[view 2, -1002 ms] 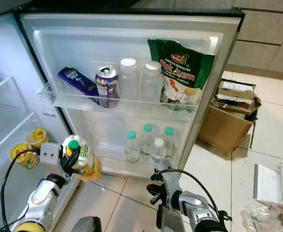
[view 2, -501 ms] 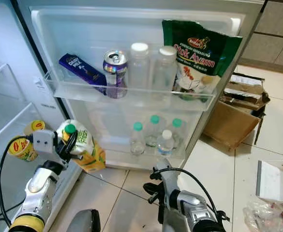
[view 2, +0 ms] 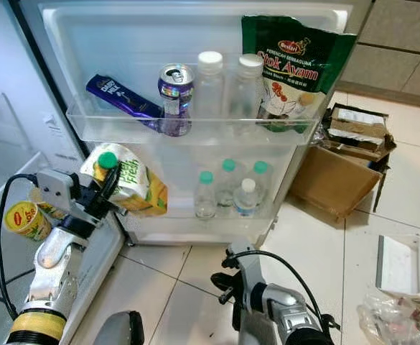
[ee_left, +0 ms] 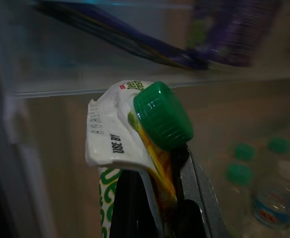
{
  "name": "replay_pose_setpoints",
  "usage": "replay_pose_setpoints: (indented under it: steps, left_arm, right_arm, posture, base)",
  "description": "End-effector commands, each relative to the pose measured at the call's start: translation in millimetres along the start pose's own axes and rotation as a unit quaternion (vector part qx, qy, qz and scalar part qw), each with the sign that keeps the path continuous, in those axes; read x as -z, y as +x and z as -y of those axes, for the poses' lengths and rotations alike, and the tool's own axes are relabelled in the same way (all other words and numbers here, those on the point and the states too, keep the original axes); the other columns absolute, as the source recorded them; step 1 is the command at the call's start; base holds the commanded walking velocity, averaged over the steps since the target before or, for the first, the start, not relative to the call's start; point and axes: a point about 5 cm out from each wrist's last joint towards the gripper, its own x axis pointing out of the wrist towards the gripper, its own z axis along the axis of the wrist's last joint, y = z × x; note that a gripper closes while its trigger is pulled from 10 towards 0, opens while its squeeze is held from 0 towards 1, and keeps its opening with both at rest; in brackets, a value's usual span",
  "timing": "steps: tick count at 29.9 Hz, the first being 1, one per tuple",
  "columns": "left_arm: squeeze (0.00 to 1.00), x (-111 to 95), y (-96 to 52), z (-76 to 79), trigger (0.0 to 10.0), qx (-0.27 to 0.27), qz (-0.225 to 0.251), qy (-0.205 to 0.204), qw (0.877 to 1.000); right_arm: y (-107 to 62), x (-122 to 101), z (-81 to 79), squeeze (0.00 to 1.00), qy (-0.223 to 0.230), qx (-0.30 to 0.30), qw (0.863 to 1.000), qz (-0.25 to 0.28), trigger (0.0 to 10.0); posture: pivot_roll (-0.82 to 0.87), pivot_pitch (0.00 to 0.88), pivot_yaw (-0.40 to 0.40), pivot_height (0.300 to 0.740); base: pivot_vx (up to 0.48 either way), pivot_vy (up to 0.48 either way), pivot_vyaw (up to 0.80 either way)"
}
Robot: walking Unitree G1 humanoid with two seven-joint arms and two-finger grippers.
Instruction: Restocking fridge
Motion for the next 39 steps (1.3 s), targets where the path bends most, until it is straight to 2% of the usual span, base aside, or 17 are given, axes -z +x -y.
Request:
replay_pose_setpoints:
  steps: [1,9,19,23,25,28,32,33,38,39]
  left_arm:
    - [0.00,-4.2,-1.2,3.5,10.0,0.022,0.002,0.028,0.999]
    - [0.00,4.2,-4.6,11.6,10.0,0.021,-0.015,0.083,0.996]
    - [0.00,6.6,-2.7,2.5,10.0,-0.033,-0.011,0.076,0.997]
    - [0.00,7.0,-1.2,4.2,10.0,-0.035,-0.009,0.080,0.996]
    - [0.00,7.5,-0.1,8.3,10.0,-0.027,-0.005,0.098,0.995]
    - [0.00,5.8,5.6,17.1,10.0,-0.002,0.008,0.114,0.993]
    - [0.00,-1.8,14.4,22.7,10.0,0.013,0.029,0.112,0.993]
    - [0.00,-7.3,23.3,26.3,10.0,0.024,0.043,0.111,0.993]
    - [0.00,-13.3,32.5,28.1,10.0,0.030,0.059,0.111,0.992]
    - [0.00,-18.5,39.1,28.4,10.0,0.033,0.071,0.117,0.990]
  right_arm:
    - [-1.6,6.9,-2.2,0.00,0.010,-0.003,1.000,-0.008,10.0]
    - [-2.2,6.2,-3.0,0.00,0.012,-0.006,1.000,-0.001,10.0]
    - [-7.3,14.6,-8.8,0.00,0.022,-0.020,1.000,0.005,10.0]
    - [-9.0,17.6,-10.9,0.00,0.025,-0.022,0.999,0.005,10.0]
    - [-11.5,20.5,-13.1,0.00,0.027,-0.026,0.999,0.006,10.0]
    - [-17.3,24.8,-15.9,0.00,0.030,-0.030,0.999,0.005,10.0]
    - [-24.3,27.4,-17.4,0.00,0.029,-0.032,0.999,0.005,10.0]
    - [-27.9,27.5,-18.4,0.00,0.029,-0.033,0.999,0.006,10.0]
    - [-29.8,26.3,-19.8,0.00,0.030,-0.033,0.999,0.009,10.0]
    - [-30.4,25.1,-21.2,0.00,0.030,-0.033,0.999,0.010,10.0]
  posture:
    - [-0.11,0.246,0.006,0.555]
    - [-0.11,0.269,0.003,0.555]
    - [-0.13,0.312,0.004,0.555]
    - [-0.14,0.327,0.003,0.555]
    - [-0.15,0.349,0.000,0.555]
    - [-0.16,0.379,-0.006,0.555]
    - [-0.16,0.413,-0.010,0.555]
    - [-0.17,0.427,-0.010,0.555]
    - [-0.17,0.442,-0.008,0.555]
    - [-0.17,0.446,-0.006,0.555]
  base:
    - [0.000,0.000,0.00]
    - [0.000,0.000,0.00]
    - [0.000,0.000,0.00]
    - [0.000,0.000,0.00]
    - [0.000,0.000,0.00]
    - [0.000,0.000,0.00]
    - [0.000,0.000,0.00]
    - [0.000,0.000,0.00]
    - [0.000,0.000,0.00]
    - [0.000,0.000,0.00]
